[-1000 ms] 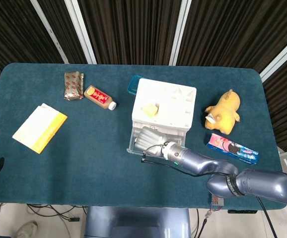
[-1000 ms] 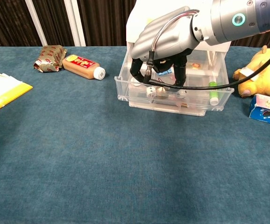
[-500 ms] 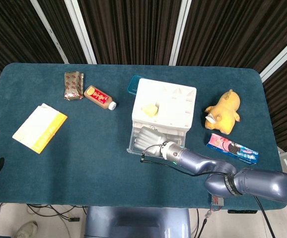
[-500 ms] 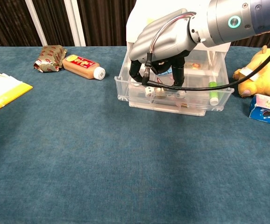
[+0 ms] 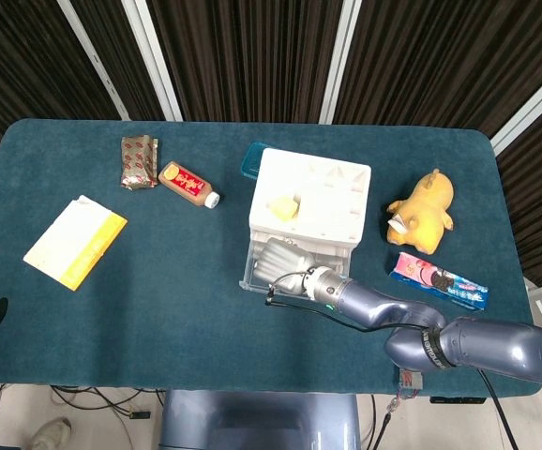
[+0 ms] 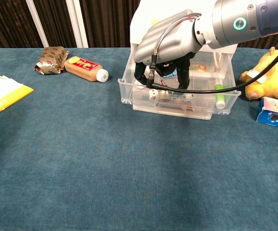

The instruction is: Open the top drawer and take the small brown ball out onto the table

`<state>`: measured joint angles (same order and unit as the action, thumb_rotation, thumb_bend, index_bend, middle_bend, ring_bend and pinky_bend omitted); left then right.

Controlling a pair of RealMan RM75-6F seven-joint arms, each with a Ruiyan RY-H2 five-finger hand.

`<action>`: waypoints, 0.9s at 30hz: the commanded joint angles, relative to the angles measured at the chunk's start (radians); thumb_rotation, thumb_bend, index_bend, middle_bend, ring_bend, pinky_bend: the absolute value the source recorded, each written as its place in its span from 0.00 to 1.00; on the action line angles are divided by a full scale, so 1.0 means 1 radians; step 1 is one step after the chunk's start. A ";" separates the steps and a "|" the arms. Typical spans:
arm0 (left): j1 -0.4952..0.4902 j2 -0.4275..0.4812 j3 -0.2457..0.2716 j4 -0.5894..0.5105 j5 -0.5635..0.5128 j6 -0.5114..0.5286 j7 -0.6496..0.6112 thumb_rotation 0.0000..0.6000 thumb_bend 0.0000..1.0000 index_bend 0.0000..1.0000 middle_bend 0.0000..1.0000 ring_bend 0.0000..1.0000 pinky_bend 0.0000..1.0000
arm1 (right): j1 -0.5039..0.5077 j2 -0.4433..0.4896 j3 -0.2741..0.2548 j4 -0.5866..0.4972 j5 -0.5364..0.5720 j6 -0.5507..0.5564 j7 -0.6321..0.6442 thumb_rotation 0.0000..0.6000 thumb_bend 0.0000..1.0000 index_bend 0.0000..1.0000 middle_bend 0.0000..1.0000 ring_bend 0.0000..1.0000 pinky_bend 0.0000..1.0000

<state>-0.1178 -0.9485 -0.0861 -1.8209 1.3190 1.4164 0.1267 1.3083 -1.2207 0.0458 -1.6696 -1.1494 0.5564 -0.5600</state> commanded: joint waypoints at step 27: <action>-0.001 0.002 -0.001 -0.001 -0.004 -0.002 -0.003 1.00 0.38 0.10 0.00 0.00 0.00 | 0.013 -0.019 -0.010 0.010 0.021 0.013 -0.017 1.00 0.31 0.55 1.00 1.00 1.00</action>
<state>-0.1185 -0.9465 -0.0872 -1.8221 1.3146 1.4140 0.1236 1.3208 -1.2400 0.0356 -1.6592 -1.1286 0.5690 -0.5761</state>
